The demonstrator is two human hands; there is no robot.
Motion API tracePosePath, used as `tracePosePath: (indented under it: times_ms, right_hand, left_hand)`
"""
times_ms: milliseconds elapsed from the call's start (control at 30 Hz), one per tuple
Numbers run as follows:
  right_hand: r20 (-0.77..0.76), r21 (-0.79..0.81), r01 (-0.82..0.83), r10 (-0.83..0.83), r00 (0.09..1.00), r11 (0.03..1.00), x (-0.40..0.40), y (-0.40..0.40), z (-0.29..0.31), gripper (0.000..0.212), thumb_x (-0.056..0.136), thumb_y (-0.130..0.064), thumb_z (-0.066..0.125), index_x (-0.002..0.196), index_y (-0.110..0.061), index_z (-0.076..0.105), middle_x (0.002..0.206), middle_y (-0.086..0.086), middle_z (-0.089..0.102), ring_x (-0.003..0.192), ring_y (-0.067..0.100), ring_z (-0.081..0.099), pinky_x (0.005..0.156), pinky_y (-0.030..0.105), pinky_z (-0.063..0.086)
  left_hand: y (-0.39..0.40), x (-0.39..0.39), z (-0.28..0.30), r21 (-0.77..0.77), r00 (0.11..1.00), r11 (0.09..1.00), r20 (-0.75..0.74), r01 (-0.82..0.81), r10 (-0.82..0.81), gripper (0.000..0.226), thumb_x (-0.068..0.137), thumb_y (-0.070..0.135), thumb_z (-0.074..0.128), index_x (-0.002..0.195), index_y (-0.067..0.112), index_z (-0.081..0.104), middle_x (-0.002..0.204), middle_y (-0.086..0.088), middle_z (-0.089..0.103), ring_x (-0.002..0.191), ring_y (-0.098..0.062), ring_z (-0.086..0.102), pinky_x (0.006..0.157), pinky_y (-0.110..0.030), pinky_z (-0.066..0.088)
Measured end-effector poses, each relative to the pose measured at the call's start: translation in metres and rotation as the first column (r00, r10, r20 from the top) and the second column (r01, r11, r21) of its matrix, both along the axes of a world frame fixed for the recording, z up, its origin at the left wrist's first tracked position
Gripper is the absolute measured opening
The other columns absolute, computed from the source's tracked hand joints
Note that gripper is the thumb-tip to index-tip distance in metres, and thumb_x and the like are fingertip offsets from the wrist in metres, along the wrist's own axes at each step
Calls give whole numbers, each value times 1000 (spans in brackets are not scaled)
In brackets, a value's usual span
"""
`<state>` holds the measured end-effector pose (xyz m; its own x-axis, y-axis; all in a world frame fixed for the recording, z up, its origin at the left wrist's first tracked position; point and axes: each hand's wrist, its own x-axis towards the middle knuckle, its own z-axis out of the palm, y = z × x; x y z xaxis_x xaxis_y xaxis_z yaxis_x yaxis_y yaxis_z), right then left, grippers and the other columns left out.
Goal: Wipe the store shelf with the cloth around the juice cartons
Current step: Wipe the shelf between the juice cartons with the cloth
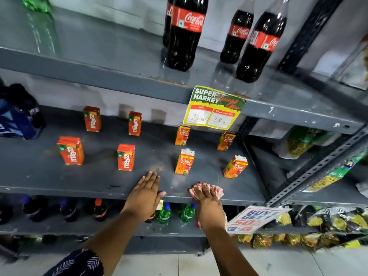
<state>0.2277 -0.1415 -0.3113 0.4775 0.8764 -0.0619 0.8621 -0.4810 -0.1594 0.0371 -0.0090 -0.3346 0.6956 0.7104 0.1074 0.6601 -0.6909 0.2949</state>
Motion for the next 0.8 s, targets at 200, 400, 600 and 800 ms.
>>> tracePosePath:
  times_ms: [200,400,600,800]
  right_hand:
    - [-169,-51,2,-11,986,999,-23,-30,16,65,80,-3,63,136,-33,50,149,-1,45,136,14,43,106,14,33]
    - [-248,28,70,-61,967,997,-63,-55,15,36,90,-9,55,118,-28,67,117,-6,71,109,6,64,69,-11,32]
    - [-172,218,184,-148,974,959,-62,-33,50,56,81,1,49,126,-30,57,118,5,68,100,24,67,80,26,50]
    - [-77,236,214,-201,976,948,-16,10,66,50,85,1,49,131,-17,49,136,13,53,110,37,60,90,41,50]
  left_hand:
    - [-6,-26,14,-43,997,999,-72,17,-20,65,99,48,23,149,7,18,159,-10,17,147,-21,8,119,-32,1]
    - [-5,-57,22,-19,996,1000,-88,4,-6,62,99,43,23,149,6,17,159,-10,17,147,-21,8,119,-33,3]
    - [1,-73,25,-31,998,998,-6,-58,58,63,99,48,23,148,8,22,158,-9,22,147,-20,11,119,-32,5]
    - [7,-73,13,-51,999,998,16,-34,35,66,98,52,20,150,11,18,159,-6,18,147,-18,8,119,-30,1]
